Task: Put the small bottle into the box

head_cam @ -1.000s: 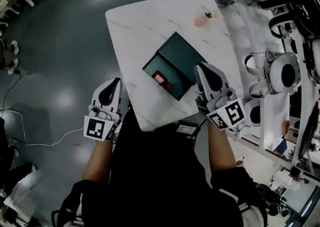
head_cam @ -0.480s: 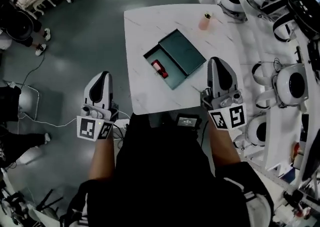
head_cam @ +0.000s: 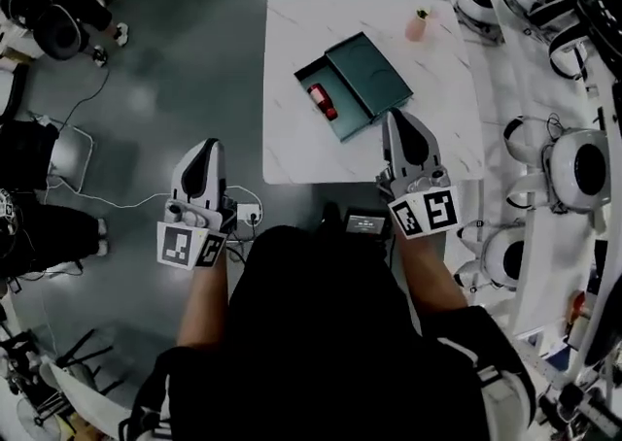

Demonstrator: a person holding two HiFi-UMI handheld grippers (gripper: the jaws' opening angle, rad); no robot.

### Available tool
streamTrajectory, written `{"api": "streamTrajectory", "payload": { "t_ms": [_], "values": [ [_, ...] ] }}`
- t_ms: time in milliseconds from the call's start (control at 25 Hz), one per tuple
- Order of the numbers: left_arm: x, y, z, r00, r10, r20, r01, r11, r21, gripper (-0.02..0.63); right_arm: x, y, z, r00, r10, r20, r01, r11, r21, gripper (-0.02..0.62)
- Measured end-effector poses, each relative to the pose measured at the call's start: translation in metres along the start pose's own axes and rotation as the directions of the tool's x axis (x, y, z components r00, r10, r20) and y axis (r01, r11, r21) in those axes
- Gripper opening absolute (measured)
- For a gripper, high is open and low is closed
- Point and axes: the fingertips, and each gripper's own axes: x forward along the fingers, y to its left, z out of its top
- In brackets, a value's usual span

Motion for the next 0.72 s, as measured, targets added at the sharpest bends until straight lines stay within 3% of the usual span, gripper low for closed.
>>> {"api": "streamTrajectory", "payload": {
  "t_ms": [240, 480, 720],
  "values": [
    [-0.044, -0.02, -0.018, 0.997, -0.025, -0.074, 0.022, 0.999, -0.033, 0.018, -0.028, 0.035, -0.019, 0.999, -0.008, -0.053, 0.009, 1.0, 0.021, 0.034],
    [-0.111, -0.051, -0.03, 0.993, -0.06, -0.097, 0.052, 0.995, -0.085, 0.018, -0.084, 0.089, -0.017, 0.995, -0.008, -0.1, 0.003, 0.999, -0.042, 0.034],
    [-0.18, -0.071, -0.031, 0.993, -0.007, -0.12, -0.004, 0.996, -0.094, 0.018, -0.151, 0.136, -0.02, 0.986, -0.023, -0.167, 0.01, 0.997, -0.078, 0.034]
  ]
}}
